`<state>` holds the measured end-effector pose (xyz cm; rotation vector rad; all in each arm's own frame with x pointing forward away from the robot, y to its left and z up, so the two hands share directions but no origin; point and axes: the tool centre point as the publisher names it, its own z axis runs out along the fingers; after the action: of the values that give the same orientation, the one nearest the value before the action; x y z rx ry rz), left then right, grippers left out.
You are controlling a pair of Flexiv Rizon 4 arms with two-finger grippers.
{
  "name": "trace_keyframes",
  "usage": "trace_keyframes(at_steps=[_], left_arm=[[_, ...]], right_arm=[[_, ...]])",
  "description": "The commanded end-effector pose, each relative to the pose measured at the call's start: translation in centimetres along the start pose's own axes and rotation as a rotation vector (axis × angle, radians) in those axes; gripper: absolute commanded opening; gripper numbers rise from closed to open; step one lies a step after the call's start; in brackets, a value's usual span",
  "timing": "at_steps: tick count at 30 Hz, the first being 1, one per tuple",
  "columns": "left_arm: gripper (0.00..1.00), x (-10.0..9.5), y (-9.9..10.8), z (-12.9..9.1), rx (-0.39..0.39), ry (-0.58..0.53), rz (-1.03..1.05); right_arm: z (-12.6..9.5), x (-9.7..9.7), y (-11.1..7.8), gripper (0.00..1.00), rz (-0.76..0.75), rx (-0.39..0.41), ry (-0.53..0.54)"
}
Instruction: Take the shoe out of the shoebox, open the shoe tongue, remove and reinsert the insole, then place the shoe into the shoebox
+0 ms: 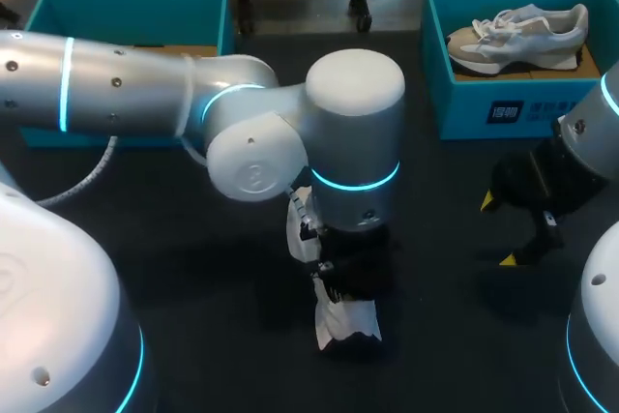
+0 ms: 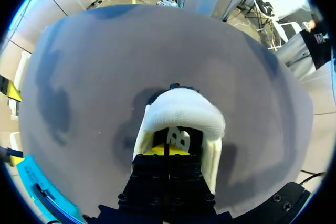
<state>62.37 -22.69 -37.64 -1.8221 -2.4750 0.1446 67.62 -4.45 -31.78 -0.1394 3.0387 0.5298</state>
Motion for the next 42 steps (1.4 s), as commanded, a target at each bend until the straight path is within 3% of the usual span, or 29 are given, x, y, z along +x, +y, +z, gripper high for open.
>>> trace_keyframes(at_steps=[1, 11, 19, 31, 35, 36, 42], left_arm=[[0.0, 1.1, 0.1, -2.2, -0.031, -0.025, -0.007], [0.0, -0.1, 2.0, -3.2, -0.092, -0.025, -0.048], [0.0, 0.2, 2.8, -2.3, -0.15, 0.011, -0.08], [0.0, 0.8, 3.8, -2.2, -0.156, 0.047, -0.048], [0.93, 1.0, 4.5, -2.2, -0.135, 0.062, -0.035], [1.0, 1.0, 4.6, -2.2, -0.134, 0.062, -0.037], [1.0, 1.4, 5.3, -2.5, -0.114, 0.058, -0.035]], right_arm=[[0.0, 0.1, 0.0, 1.0, -0.001, 0.002, -0.002], [0.0, 0.1, 0.0, 1.0, -0.001, 0.002, -0.002], [0.0, 0.1, 0.0, 1.0, -0.001, 0.002, -0.002], [0.0, 0.1, 0.0, 1.0, -0.001, 0.002, -0.002], [0.0, 0.1, 0.0, 1.0, -0.001, 0.002, -0.002], [0.0, 0.1, 0.0, 1.0, -0.001, 0.002, -0.002], [0.0, 0.1, 0.0, 1.0, -0.001, 0.002, -0.002]])
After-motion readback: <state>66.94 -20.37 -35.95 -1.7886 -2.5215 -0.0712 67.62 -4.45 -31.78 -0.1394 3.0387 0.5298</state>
